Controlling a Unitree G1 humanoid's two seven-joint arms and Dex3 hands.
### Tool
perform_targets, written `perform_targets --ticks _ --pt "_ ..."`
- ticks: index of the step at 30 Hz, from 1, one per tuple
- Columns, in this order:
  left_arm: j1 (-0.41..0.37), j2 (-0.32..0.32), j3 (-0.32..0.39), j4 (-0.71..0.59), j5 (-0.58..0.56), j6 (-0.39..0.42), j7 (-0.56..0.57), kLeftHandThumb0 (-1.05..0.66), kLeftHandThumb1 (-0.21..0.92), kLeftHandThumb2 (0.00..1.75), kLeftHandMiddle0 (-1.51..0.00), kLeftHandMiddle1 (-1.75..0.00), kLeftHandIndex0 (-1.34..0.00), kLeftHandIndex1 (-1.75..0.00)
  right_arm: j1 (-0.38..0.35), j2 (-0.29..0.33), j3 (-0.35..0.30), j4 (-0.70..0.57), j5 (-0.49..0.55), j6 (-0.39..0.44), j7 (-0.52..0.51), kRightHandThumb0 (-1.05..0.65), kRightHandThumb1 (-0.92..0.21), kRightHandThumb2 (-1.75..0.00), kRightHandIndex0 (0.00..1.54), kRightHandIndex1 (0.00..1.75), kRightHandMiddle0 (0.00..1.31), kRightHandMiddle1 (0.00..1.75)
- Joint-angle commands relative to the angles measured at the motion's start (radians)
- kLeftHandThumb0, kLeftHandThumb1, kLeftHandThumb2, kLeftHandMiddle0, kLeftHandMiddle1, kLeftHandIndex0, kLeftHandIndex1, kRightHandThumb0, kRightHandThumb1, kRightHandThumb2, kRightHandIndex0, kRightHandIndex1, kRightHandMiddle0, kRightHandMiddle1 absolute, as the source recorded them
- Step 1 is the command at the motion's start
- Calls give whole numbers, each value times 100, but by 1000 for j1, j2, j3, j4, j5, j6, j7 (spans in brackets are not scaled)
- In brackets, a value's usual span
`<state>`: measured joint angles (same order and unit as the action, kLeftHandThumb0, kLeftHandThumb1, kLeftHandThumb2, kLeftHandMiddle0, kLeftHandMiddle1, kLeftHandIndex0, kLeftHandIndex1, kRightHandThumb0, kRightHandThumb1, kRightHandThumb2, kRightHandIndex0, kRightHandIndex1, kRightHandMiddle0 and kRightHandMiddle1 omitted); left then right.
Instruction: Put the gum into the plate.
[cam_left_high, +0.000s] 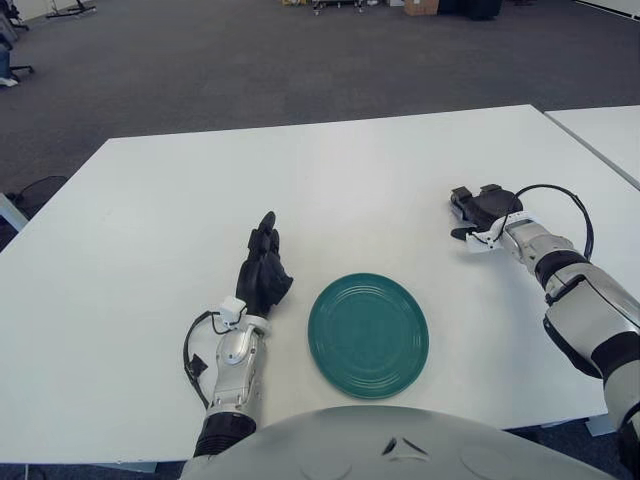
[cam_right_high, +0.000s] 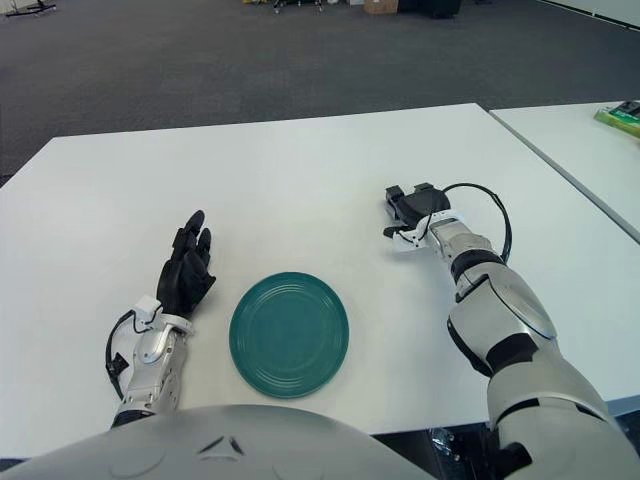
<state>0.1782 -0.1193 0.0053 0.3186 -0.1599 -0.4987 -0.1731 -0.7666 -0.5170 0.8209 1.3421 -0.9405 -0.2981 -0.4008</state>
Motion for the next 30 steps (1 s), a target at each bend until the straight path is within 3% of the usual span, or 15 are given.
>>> perform_targets --ticks 1,7,15,17,25,30 --pt "83 -93 -8 123 -53 18 -5 -105 92 100 -11 0 0 -43 128 38 60 46 -64 9 -15 -62 -92 -69 74 172 50 173" --pt "86 -88 -4 116 -65 20 -6 -105 92 101 -11 0 0 -41 184 66 85 60 -76 76 -92 -54 -92 -73 85 174 60 174" --pt "101 -79 -2 91 -79 24 -13 -105 92 101 -10 0 0 -40 170 93 76 51 -56 97 -162 -48 -92 -75 91 175 66 175" --pt "108 -79 -3 78 -76 26 -8 -105 92 101 -9 0 0 -40 167 103 55 46 -33 98 -183 -46 -92 -75 93 175 68 175" --pt "135 -81 -4 38 -54 19 26 -105 92 101 -9 0 0 -39 178 186 -141 55 142 137 -237 -44 -92 -72 102 175 75 175" --pt "140 -80 -9 30 -57 20 34 -105 92 101 -10 0 0 -39 169 201 -185 46 163 112 -317 -45 -92 -67 106 175 79 175"
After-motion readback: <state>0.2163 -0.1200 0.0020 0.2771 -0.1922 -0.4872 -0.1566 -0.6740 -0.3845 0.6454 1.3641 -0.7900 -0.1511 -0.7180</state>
